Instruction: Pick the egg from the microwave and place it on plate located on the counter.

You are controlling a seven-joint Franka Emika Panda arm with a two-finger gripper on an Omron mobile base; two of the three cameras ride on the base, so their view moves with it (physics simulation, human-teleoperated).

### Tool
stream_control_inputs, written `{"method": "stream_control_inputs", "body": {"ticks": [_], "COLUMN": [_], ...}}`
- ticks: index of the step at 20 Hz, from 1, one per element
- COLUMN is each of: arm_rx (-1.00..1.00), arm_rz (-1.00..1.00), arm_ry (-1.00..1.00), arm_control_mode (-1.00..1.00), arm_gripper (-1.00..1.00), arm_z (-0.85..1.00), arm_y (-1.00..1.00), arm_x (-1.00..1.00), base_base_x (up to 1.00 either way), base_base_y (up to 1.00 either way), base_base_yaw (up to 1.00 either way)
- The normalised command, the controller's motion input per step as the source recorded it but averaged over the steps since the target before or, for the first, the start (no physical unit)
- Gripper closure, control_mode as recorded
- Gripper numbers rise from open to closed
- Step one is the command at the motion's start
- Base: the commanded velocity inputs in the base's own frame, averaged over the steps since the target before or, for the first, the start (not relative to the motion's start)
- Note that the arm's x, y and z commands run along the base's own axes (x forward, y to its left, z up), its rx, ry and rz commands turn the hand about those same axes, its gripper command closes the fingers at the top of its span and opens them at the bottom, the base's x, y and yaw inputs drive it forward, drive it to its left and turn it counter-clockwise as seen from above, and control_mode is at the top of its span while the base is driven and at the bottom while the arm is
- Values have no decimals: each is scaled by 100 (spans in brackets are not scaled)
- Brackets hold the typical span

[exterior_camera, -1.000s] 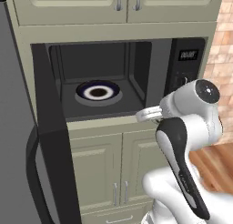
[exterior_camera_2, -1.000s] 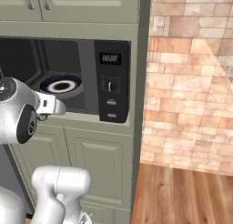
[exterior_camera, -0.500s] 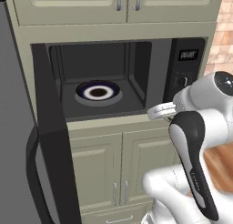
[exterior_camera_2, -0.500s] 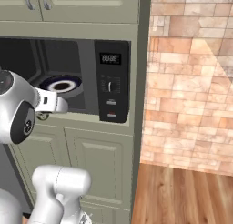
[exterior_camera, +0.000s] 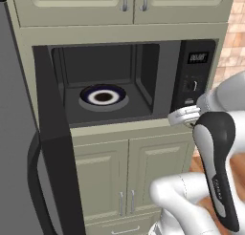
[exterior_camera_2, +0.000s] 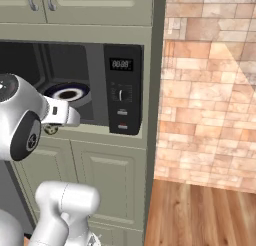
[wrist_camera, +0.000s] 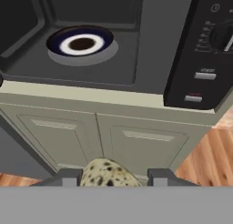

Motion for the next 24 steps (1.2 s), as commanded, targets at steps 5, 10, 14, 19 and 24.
{"method": "stream_control_inputs", "body": {"ticks": [5, 10, 14, 19, 24], "arm_rx": [0, 0, 0, 0, 0], "arm_rz": [0, 0, 0, 0, 0], "arm_ry": [0, 0, 0, 0, 0], "arm_control_mode": [100, 100, 100, 100, 100], "arm_gripper": [100, 100, 100, 100, 100], "arm_z": [0, 0, 0, 0, 0], "arm_y": [-10, 0, 0, 0, 0], "arm_x": [-11, 0, 0, 0, 0], "base_base_x": [-9, -21, -32, -51, -42], "base_base_y": [-10, -53, -29, -1, -2], "base_base_yaw": [0, 19, 70, 95, 100]}}
